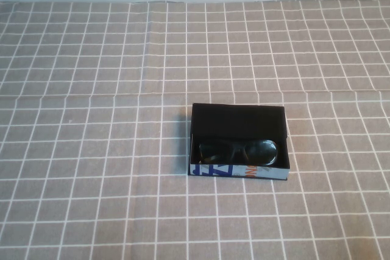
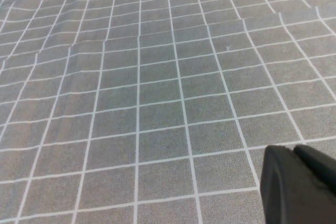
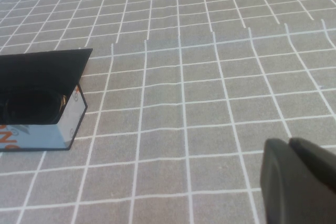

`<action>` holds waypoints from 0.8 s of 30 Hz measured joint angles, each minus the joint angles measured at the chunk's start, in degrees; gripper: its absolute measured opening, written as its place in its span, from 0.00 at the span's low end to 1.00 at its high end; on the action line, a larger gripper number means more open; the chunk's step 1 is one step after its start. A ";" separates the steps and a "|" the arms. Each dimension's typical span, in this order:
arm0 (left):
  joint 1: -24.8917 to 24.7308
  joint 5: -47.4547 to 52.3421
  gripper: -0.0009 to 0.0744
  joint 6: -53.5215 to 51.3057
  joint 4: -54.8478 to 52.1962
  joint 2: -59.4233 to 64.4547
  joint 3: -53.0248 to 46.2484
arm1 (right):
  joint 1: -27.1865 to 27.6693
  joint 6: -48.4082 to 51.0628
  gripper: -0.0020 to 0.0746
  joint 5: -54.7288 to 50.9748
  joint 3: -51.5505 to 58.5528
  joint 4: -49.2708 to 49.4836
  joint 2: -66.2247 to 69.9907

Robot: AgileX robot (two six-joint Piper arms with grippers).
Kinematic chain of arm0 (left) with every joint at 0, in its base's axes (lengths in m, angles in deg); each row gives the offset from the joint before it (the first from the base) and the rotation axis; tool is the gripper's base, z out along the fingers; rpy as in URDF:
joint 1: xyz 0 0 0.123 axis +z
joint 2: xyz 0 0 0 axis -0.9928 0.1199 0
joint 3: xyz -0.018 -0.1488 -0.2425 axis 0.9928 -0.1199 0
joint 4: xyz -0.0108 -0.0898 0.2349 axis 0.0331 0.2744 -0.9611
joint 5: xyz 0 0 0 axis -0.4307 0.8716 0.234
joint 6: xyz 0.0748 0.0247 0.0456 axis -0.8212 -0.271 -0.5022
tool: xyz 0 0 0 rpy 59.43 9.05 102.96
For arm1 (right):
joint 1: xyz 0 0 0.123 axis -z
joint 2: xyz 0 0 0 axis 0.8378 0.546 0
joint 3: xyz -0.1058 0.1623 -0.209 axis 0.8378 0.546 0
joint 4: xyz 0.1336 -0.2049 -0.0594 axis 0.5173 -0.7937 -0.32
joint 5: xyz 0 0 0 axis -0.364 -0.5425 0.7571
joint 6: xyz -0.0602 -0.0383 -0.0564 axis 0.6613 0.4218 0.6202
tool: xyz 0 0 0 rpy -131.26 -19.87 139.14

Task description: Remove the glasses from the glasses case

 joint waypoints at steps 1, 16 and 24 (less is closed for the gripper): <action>0.00 0.00 0.01 0.00 0.00 0.00 0.00 | 0.00 0.00 0.00 0.35 0.00 0.38 0.00; 0.00 0.00 0.01 0.00 0.00 0.00 0.00 | 0.00 0.00 0.00 -0.37 -24.16 10.26 -0.37; 0.00 0.00 0.01 0.00 0.00 0.00 0.00 | 0.00 0.00 0.00 -7.54 -26.25 14.08 7.44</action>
